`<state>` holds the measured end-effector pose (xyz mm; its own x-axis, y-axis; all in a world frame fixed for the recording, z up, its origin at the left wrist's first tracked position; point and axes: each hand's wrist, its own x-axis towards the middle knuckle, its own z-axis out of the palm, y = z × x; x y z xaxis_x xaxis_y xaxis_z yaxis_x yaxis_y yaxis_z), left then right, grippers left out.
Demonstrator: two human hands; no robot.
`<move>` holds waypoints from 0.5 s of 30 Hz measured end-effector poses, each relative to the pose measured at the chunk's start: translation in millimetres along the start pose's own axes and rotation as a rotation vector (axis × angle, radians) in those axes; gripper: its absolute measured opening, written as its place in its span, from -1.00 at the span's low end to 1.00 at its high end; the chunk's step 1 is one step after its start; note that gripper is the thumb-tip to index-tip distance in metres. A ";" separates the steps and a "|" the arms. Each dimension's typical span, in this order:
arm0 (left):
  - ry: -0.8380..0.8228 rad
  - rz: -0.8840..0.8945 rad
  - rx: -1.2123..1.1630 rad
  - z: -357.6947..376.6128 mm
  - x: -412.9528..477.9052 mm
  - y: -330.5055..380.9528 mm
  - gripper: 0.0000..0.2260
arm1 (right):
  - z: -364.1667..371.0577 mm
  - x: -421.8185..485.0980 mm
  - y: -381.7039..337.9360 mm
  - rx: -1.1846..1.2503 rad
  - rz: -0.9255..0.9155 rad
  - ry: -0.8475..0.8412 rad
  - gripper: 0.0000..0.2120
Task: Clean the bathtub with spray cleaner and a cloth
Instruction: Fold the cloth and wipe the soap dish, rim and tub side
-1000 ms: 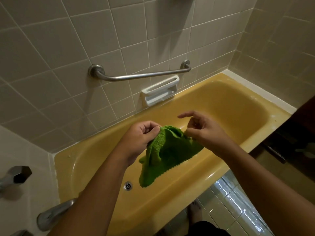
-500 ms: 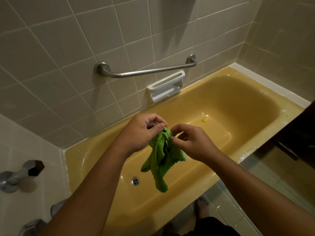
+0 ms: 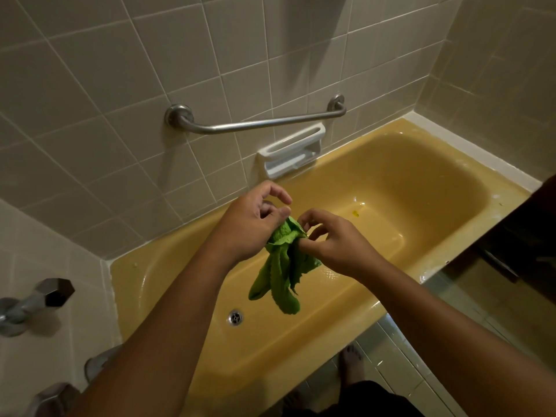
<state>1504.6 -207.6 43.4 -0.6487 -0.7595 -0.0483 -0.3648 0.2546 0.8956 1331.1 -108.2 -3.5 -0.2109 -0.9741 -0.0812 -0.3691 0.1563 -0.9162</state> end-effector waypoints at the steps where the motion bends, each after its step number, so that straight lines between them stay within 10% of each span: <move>1: 0.017 0.001 -0.017 -0.1 -0.2 0.4 -0.91 | 2.4 -1.6 1.1 0.024 -0.034 0.023 -0.79; 7: 0.065 -0.128 -0.441 1.7 0.4 -0.7 -0.86 | 18.4 -9.5 1.6 0.050 -0.344 0.117 -0.76; 15: -0.128 -0.089 -0.442 -1.7 -18.2 -19.0 -0.54 | 13.3 -3.2 -0.3 0.024 -0.251 0.164 -0.92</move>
<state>1524.5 -199.6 28.0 -0.7154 -0.6795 -0.1626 -0.1212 -0.1086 0.9867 1344.0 -107.3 -8.2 -0.2598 -0.9422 0.2117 -0.4069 -0.0920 -0.9088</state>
